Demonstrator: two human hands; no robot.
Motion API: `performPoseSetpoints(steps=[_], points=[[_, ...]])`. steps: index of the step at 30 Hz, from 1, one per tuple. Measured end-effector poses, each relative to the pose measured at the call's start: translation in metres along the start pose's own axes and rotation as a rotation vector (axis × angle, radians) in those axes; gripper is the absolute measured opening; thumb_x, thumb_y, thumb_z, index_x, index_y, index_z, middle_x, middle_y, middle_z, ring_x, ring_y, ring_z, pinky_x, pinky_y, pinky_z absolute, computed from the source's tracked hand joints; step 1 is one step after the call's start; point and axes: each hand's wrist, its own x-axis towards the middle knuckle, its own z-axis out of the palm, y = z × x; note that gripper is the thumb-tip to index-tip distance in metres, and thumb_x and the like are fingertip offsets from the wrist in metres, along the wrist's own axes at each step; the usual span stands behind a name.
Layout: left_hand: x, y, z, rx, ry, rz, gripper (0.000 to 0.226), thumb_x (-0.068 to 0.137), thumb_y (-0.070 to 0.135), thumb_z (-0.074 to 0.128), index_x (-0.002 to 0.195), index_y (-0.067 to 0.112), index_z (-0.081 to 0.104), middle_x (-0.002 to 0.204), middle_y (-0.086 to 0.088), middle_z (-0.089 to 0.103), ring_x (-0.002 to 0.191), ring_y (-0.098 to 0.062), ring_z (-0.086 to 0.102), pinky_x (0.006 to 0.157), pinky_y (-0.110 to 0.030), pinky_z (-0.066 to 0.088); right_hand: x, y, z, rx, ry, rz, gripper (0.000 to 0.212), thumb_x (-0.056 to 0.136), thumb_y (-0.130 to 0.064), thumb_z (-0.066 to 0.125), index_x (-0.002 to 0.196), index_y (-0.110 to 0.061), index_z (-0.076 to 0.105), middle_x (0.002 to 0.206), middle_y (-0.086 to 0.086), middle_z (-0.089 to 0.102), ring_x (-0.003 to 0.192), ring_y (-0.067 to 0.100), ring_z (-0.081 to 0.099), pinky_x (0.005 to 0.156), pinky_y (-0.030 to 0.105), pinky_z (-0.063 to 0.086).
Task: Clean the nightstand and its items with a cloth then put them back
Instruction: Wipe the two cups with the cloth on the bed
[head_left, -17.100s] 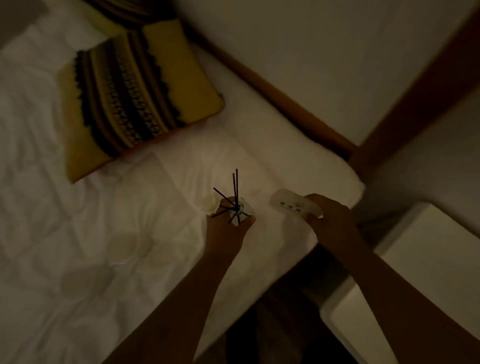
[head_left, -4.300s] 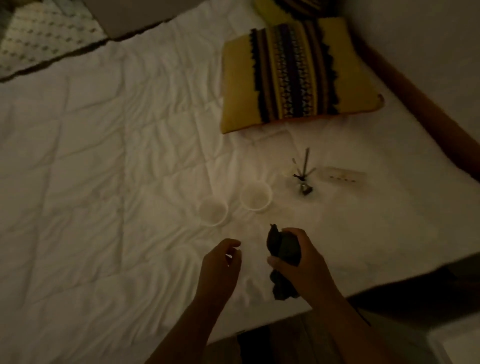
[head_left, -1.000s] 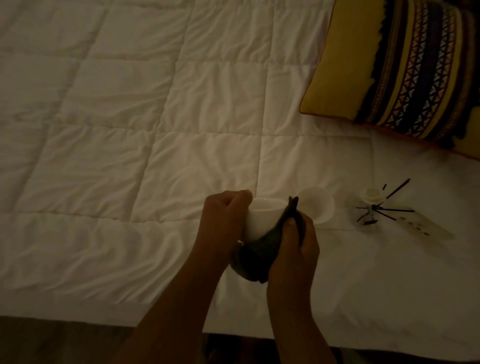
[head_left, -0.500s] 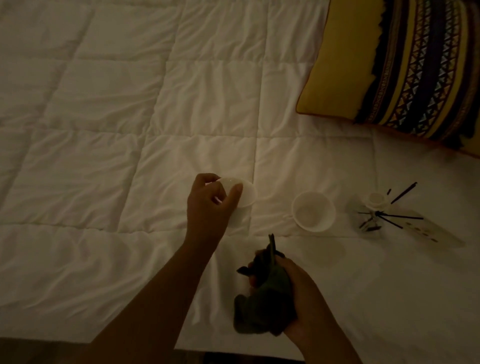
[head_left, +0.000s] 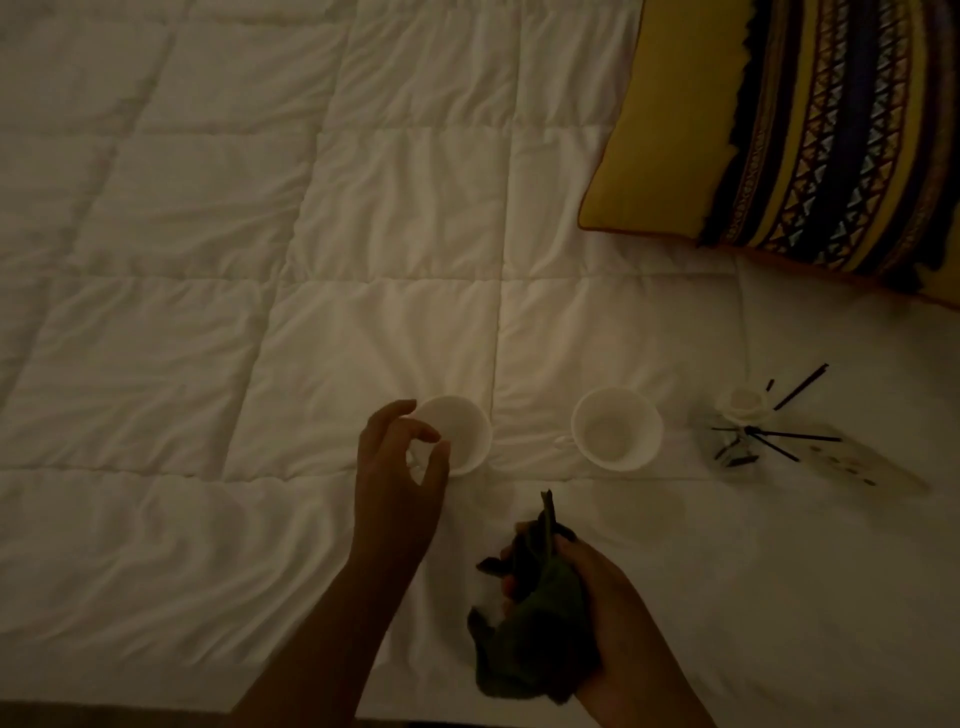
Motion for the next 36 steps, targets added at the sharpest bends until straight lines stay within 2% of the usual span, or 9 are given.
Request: performPoseSetpoints(steps=[2, 6, 13, 21, 24, 26, 28, 31, 36], points=[[-0.003, 0.02, -0.003, 0.068, 0.033, 0.151, 0.01, 0.084, 0.017, 0.063, 0.091, 0.021, 0.057, 0.119, 0.0, 0.057, 0.114, -0.01, 0.05, 0.092, -0.018, 0.043, -0.004, -0.005, -0.005, 0.039, -0.008, -0.005, 0.03, 0.097, -0.025, 0.045, 0.088, -0.004, 0.065, 0.052, 0.012, 0.068, 0.045, 0.026, 0.065, 0.041, 0.028, 0.05], [-0.012, 0.064, 0.027, 0.021, -0.078, 0.347, 0.008, 0.086, 0.017, 0.06, 0.093, 0.019, 0.059, 0.103, 0.009, 0.056, 0.098, -0.005, 0.053, 0.087, -0.018, 0.046, -0.013, -0.015, -0.034, 0.035, -0.03, -0.076, 0.031, 0.098, -0.022, 0.044, 0.088, -0.005, 0.068, 0.065, 0.014, 0.073, 0.069, 0.03, 0.064, 0.061, 0.038, 0.049], [-0.017, 0.069, 0.102, 0.141, -0.377, 0.254, 0.032, 0.079, 0.031, 0.074, 0.108, 0.025, 0.06, 0.144, 0.0, 0.038, 0.124, -0.017, 0.046, 0.095, -0.027, 0.046, -0.011, -0.025, -0.088, 0.104, -0.034, -0.156, 0.031, 0.089, -0.024, 0.053, 0.079, -0.008, 0.078, 0.077, 0.019, 0.074, 0.058, 0.028, 0.071, 0.065, 0.04, 0.052], [-0.002, 0.078, 0.126, -0.03, -0.324, 0.02, 0.026, 0.074, 0.043, 0.074, 0.074, 0.019, 0.064, 0.116, 0.002, 0.058, 0.099, -0.011, 0.059, 0.072, -0.011, 0.045, -0.002, -0.026, -0.1, 0.09, 0.021, -0.188, 0.027, 0.094, -0.021, 0.05, 0.091, -0.007, 0.072, 0.062, 0.009, 0.073, 0.052, 0.022, 0.068, 0.054, 0.034, 0.051], [0.001, 0.092, 0.11, -0.16, -0.303, -0.071, 0.025, 0.075, 0.052, 0.067, 0.067, 0.03, 0.057, 0.11, 0.009, 0.059, 0.094, -0.001, 0.059, 0.07, -0.008, 0.048, 0.001, -0.032, -0.1, -0.145, 0.144, -0.381, 0.025, 0.098, -0.022, 0.046, 0.113, -0.013, 0.063, 0.078, 0.003, 0.073, 0.073, 0.02, 0.067, 0.068, 0.036, 0.052], [-0.006, 0.1, 0.099, -0.226, -0.32, -0.156, 0.02, 0.081, 0.051, 0.063, 0.077, 0.031, 0.063, 0.1, 0.006, 0.066, 0.089, -0.008, 0.064, 0.075, -0.024, 0.056, -0.008, -0.041, -0.099, -0.316, 0.188, -0.655, 0.022, 0.094, -0.03, 0.053, 0.113, -0.027, 0.064, 0.097, -0.002, 0.071, 0.089, 0.018, 0.067, 0.079, 0.036, 0.055], [-0.019, 0.11, 0.089, -0.346, -0.335, -0.284, 0.028, 0.086, 0.049, 0.057, 0.092, 0.025, 0.069, 0.096, 0.0, 0.071, 0.083, -0.011, 0.069, 0.072, -0.037, 0.061, -0.021, -0.048, -0.09, -0.472, 0.33, -0.957, 0.025, 0.089, -0.04, 0.054, 0.113, -0.037, 0.059, 0.104, -0.013, 0.067, 0.093, 0.005, 0.064, 0.081, 0.023, 0.053], [-0.032, 0.128, 0.073, -0.548, -0.289, -0.436, 0.042, 0.09, 0.054, 0.049, 0.086, 0.018, 0.072, 0.083, -0.005, 0.074, 0.074, -0.017, 0.072, 0.063, -0.036, 0.062, -0.031, -0.044, -0.06, -0.612, 0.46, -1.202, 0.034, 0.093, -0.033, 0.054, 0.126, -0.023, 0.054, 0.118, -0.01, 0.058, 0.107, 0.003, 0.056, 0.091, 0.019, 0.048], [-0.036, 0.149, 0.048, -0.47, -0.182, -0.303, 0.066, 0.09, 0.065, 0.034, 0.063, 0.007, 0.053, 0.055, -0.007, 0.054, 0.049, -0.021, 0.052, 0.05, -0.035, 0.045, -0.039, -0.036, -0.035, -0.72, 0.5, -1.343, 0.043, 0.097, -0.037, 0.04, 0.134, -0.016, 0.046, 0.137, 0.002, 0.05, 0.127, 0.016, 0.048, 0.102, 0.032, 0.045]])
